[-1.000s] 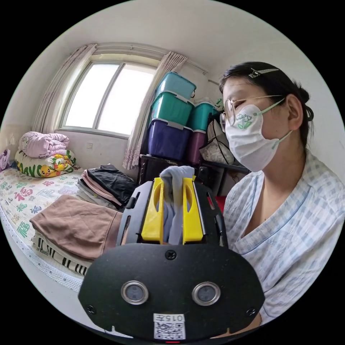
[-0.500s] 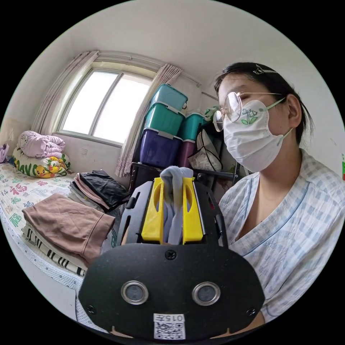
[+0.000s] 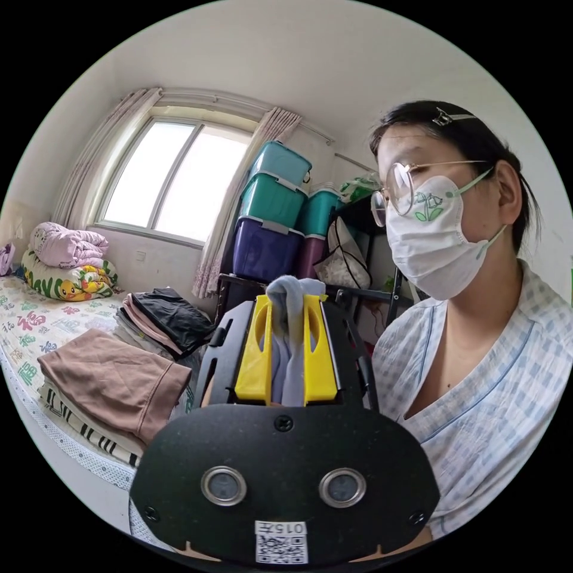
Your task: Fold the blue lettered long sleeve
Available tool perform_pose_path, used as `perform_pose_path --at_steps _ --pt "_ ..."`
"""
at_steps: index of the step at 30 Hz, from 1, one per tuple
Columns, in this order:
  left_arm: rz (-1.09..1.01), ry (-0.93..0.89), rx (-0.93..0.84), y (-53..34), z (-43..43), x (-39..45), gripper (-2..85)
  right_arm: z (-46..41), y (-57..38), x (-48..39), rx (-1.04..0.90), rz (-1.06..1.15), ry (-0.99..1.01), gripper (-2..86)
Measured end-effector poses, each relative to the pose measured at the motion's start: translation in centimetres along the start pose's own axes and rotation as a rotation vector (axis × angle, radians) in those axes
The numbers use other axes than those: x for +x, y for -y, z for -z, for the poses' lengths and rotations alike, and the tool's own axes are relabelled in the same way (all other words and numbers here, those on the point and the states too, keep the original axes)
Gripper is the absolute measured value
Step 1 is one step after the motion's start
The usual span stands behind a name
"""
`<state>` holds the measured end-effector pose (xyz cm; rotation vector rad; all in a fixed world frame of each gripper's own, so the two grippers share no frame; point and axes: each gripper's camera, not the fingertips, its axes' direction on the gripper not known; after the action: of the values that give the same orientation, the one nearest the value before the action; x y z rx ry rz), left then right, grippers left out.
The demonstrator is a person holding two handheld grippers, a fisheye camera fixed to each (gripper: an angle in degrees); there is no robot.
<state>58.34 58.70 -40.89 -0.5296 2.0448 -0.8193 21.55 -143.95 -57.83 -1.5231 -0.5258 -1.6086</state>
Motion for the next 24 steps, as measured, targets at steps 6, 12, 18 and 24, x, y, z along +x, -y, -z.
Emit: perform_pose_path --at_steps 6,12,18,24 --pt "0.031 -0.009 -0.015 1.5 -4.7 -4.2 8.0 -3.1 3.8 1.7 -0.025 0.078 -0.145 12.2" --pt "0.026 0.004 -0.031 3.6 -10.8 -8.7 8.0 -6.6 6.8 6.7 -0.030 0.116 -0.247 12.0" --pt "0.010 0.029 -0.052 7.3 -17.8 -16.0 8.0 -12.4 11.2 15.5 -0.078 0.126 -0.359 11.9" --pt "0.101 0.076 -0.050 12.3 -27.4 -30.9 8.1 -26.2 19.4 35.3 -0.229 0.105 -0.610 12.6"
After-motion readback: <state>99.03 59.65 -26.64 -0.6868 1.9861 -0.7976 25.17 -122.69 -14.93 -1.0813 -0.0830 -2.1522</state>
